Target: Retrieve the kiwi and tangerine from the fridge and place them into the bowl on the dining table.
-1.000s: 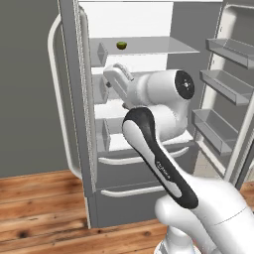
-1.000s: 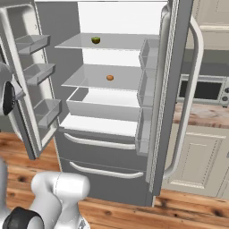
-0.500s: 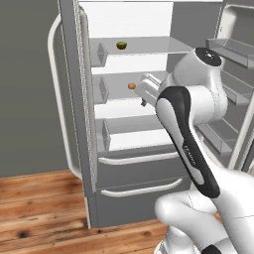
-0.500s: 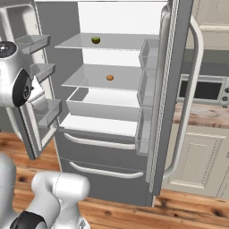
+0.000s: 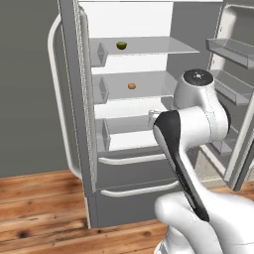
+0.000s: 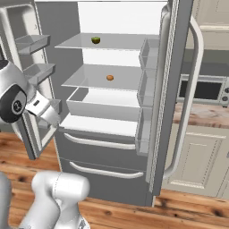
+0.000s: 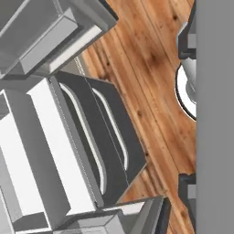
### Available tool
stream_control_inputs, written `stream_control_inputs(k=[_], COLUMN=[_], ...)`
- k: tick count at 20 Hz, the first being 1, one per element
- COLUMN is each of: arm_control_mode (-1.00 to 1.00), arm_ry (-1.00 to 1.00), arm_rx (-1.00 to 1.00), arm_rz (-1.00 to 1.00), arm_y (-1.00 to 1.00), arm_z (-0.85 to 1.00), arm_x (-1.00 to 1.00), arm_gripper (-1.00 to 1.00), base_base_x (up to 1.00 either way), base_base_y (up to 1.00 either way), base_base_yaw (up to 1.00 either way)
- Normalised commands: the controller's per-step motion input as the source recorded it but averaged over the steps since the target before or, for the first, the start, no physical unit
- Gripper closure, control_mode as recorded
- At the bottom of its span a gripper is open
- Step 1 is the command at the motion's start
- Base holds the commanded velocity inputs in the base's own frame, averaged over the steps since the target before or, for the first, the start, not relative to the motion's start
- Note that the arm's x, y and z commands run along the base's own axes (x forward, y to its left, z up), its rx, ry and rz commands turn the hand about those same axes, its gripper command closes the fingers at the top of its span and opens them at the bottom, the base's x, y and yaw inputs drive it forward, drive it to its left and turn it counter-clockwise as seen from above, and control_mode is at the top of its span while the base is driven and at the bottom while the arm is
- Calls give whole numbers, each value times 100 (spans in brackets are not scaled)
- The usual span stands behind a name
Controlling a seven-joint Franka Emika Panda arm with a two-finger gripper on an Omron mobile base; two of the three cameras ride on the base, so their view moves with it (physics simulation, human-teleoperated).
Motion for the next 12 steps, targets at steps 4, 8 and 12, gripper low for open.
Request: stream_control_inputs(k=[4,8,12], arm_control_mode=[-100,-100,-100], arm_ry=[-4,1,4], arm_rx=[-10,0,0], arm_rz=[10,17,16], arm_y=[-79,-87,-61], arm_z=[-36,-1,0], arm_x=[-29,-26,-18], arm_gripper=[-100,-100,-100], base_base_x=[0,0,0], base_base_y=[0,0,0], base_base_yaw=[0,0,0])
